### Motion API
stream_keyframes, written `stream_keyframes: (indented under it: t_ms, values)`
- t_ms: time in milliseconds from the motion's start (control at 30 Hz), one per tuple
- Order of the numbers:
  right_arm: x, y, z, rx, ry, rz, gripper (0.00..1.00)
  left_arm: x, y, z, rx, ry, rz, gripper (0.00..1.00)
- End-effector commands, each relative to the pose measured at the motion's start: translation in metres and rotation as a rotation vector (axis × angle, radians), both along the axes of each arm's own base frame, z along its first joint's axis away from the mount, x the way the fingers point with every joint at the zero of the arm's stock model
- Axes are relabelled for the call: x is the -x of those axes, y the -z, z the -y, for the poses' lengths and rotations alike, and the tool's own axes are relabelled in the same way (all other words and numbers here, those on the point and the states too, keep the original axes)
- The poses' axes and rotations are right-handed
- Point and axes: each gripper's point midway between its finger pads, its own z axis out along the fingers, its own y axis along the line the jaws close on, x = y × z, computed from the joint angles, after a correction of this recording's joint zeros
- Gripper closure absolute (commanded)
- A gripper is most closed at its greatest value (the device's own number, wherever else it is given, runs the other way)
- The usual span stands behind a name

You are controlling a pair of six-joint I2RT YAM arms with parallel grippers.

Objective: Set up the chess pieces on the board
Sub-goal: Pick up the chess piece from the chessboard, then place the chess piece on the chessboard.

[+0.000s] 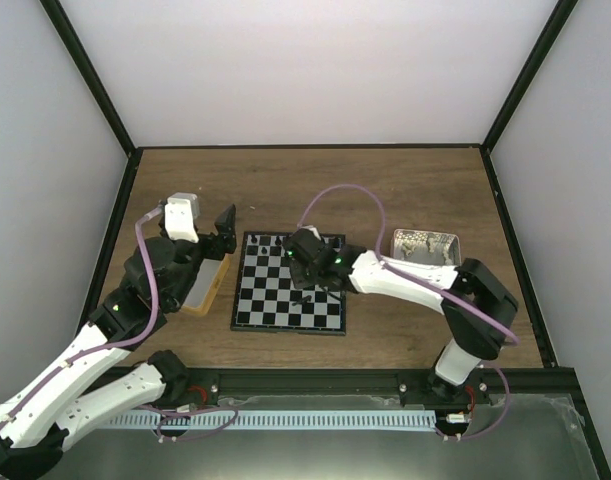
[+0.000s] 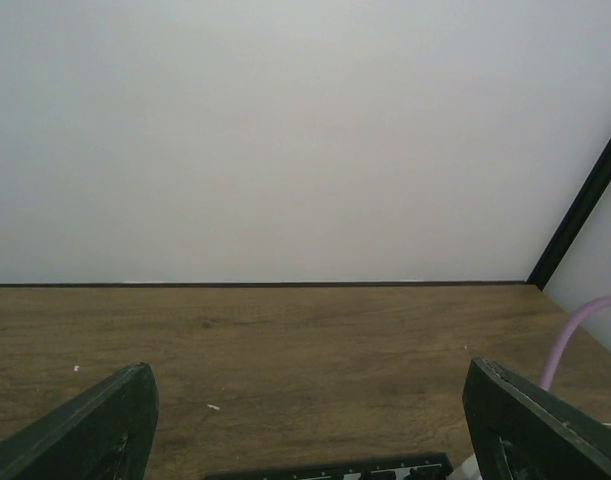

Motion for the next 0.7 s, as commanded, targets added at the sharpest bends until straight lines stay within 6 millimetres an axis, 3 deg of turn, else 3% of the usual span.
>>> stream_keyframes:
  t_ms: [0,167,300,667]
  values:
    - [-0.021,-0.015,0.026,-0.029,0.103,0.044,0.92,0.002,-0.007,-0.002,0.016,-0.001,0.008,0.15]
    - [-0.039,-0.006,0.055,-0.010,0.172,0.027,0.92,0.002,-0.006,-0.005,0.011,-0.010,0.005,0.15]
    - [-0.055,-0.004,0.064,0.003,0.196,0.030,0.92,0.002,-0.005,-0.005,0.011,-0.012,0.004,0.15]
    - [-0.081,0.023,0.062,0.063,0.199,0.010,0.91,0.001,-0.005,-0.004,0.008,-0.011,0.007,0.14]
